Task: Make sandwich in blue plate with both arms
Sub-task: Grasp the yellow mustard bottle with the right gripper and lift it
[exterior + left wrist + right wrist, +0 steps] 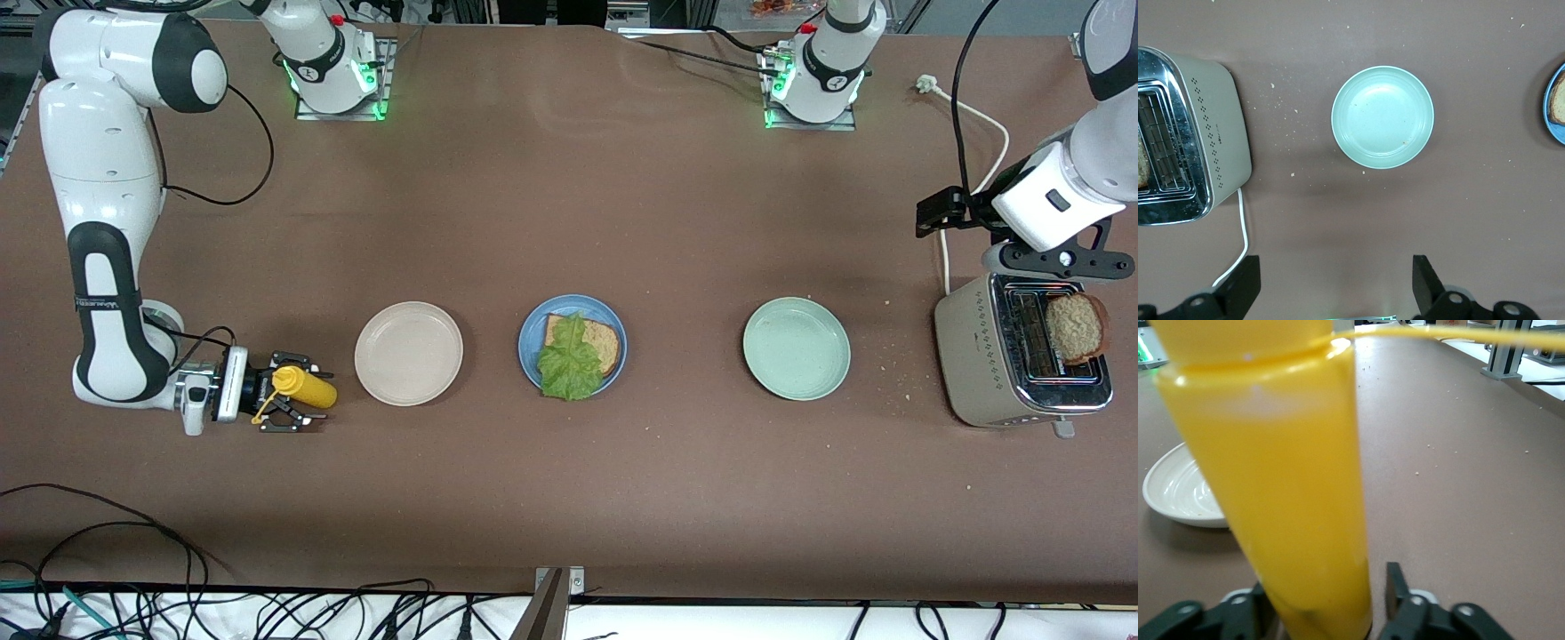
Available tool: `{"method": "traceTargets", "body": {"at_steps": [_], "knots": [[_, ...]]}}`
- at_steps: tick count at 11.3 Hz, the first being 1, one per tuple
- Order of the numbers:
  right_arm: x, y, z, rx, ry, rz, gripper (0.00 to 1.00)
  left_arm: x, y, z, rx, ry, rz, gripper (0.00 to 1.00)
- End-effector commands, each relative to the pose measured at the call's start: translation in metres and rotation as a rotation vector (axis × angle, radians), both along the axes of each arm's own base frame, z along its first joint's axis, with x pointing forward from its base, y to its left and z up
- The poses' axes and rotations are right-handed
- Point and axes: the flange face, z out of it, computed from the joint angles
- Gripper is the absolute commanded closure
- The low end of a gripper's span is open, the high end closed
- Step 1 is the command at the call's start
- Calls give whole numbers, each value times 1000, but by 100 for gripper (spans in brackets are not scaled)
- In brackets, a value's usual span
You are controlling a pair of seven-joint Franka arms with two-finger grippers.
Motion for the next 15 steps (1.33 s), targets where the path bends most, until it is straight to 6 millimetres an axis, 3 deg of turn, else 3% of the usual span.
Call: {"method": "traceTargets", "body": {"at_steps": [1, 3, 5, 7, 10, 12, 15], "knots": [[7, 7, 1, -1, 6, -14, 98, -1, -2, 7, -6, -8, -8, 0], [19, 16, 25, -69, -40, 0, 100, -1, -2, 7, -6, -8, -8, 0], [22, 19, 48, -187, 47, -12, 100, -2, -8, 7, -7, -7, -19, 0], [26, 34, 86, -329, 120, -11, 100, -2, -7, 7, -7, -5, -18, 0], [30, 76, 125, -509, 186, -64, 100, -1, -7, 8, -7, -8, -18, 0], [25, 125, 160, -683, 234, -102, 100, -1, -8, 8, -7, -8, -19, 0], [9, 176, 194, -841, 275, -157, 100, -2, -7, 8, -7, -7, -18, 0]]}}
